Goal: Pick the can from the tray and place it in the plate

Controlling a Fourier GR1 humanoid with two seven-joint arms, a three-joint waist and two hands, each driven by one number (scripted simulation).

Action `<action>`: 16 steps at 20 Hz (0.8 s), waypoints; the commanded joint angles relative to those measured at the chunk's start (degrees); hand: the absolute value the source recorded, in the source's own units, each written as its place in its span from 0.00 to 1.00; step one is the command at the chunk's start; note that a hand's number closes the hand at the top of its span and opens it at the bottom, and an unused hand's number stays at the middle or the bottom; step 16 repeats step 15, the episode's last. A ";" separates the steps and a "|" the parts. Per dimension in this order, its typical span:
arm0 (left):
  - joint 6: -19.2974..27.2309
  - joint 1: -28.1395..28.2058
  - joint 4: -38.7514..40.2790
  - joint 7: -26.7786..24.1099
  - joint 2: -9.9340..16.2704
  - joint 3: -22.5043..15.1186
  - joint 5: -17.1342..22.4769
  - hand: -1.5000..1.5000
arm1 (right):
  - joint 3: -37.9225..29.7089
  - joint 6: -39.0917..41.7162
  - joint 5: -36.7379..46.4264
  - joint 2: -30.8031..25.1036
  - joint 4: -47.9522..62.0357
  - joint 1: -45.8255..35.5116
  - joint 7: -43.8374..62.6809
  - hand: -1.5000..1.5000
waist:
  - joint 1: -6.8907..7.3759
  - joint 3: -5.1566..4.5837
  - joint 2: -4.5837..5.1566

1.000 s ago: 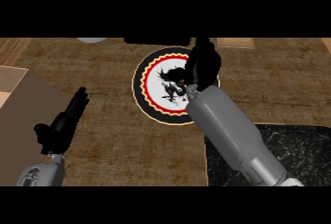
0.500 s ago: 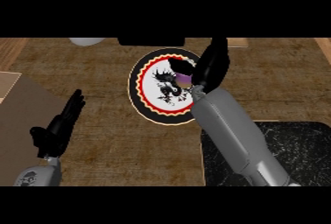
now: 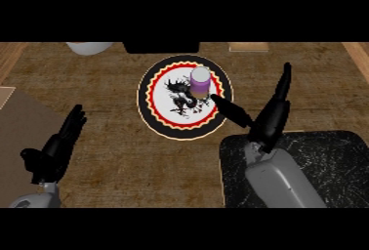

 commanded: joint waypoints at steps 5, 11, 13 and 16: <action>-0.12 1.04 -5.56 3.78 -0.65 -0.08 0.90 0.50 | 7.40 -3.40 -14.94 -10.26 -15.92 22.00 -16.92 0.00 | 0.56 0.03 0.18; -0.53 1.35 -0.12 -0.53 -1.44 -0.51 -1.64 0.50 | 5.51 0.30 -25.20 -12.67 -16.50 28.42 -29.04 0.00 | 0.45 -0.04 0.24; -0.73 0.55 1.07 -1.93 -0.67 0.80 -1.77 0.50 | 3.30 2.12 -27.68 -12.88 -15.85 29.22 -33.84 0.00 | 0.45 -0.05 0.24; -1.25 -1.73 4.55 -2.61 -0.88 1.59 -1.45 0.50 | -1.35 4.41 -30.87 -11.71 -12.59 27.01 -37.33 0.00 | 0.50 -0.06 0.26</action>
